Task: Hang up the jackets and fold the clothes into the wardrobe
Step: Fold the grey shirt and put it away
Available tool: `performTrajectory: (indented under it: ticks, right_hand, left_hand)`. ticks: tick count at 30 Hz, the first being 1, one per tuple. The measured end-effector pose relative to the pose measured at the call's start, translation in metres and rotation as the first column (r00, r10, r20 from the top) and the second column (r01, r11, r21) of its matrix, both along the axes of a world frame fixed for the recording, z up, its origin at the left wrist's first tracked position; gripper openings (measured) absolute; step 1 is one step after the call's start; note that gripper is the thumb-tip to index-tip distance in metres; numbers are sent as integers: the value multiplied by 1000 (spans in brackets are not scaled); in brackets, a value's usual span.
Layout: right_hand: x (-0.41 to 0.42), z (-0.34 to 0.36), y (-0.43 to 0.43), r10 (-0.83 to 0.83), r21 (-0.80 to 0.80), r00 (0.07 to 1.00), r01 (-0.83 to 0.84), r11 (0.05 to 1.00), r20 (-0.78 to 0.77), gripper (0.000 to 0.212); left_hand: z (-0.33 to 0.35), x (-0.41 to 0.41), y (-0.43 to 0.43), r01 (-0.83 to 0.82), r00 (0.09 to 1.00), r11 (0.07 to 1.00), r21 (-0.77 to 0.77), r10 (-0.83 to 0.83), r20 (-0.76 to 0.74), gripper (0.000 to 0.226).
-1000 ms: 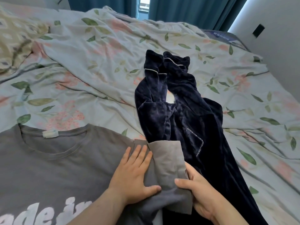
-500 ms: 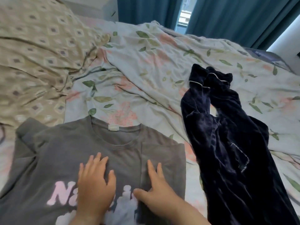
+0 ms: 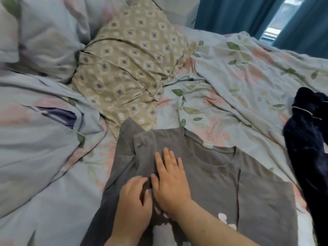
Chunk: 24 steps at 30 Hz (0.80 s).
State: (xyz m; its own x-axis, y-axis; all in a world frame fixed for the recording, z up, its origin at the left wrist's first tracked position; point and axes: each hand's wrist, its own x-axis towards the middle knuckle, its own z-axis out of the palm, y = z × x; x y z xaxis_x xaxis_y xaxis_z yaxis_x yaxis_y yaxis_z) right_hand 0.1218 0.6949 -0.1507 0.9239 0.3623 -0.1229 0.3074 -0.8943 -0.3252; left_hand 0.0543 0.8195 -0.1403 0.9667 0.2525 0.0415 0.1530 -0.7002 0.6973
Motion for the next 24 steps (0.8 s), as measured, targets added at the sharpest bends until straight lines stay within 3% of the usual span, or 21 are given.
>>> performTrajectory:
  ticks: [3,6,9,12,14,17,19,21,22,24]
  right_hand:
    - [-4,-13,11,11,-119,1000,-11,993,-3,71]
    - [-7,-15,11,-11,-162,1000,10,987,-7,70]
    - [-7,-14,15,-12,-195,1000,7,981,-28,71]
    - [-6,-17,16,-9,-224,1000,5,975,-18,72]
    - [-7,-17,16,-11,-232,1000,10,973,-6,72]
    - [-5,-18,17,-8,-237,1000,11,971,14,72]
    - [-5,-18,17,-2,-237,999,10,972,33,72]
    - [-5,-19,17,-4,-241,998,17,970,56,72]
    - [-5,-18,18,-3,-246,998,19,969,63,72]
    - [-4,-18,18,0,-250,997,19,968,75,72]
  left_hand:
    - [5,20,41,-169,986,975,146,166,31,35]
    - [7,44,64,-180,966,982,-60,165,-201,50]
    - [4,61,68,-79,978,996,-37,71,-194,65]
    - [2,84,73,-178,961,978,-105,150,-232,78]
    - [8,101,75,-263,939,906,-332,161,-305,65]
    - [20,117,80,-287,923,708,-646,23,-385,2]
    - [18,120,93,-396,906,569,-720,114,-409,6]
    - [9,115,117,-529,838,363,-767,370,-402,5]
    - [4,107,130,-580,775,318,-750,499,-388,9]
    - [-7,86,150,-670,693,397,-628,637,-337,12]
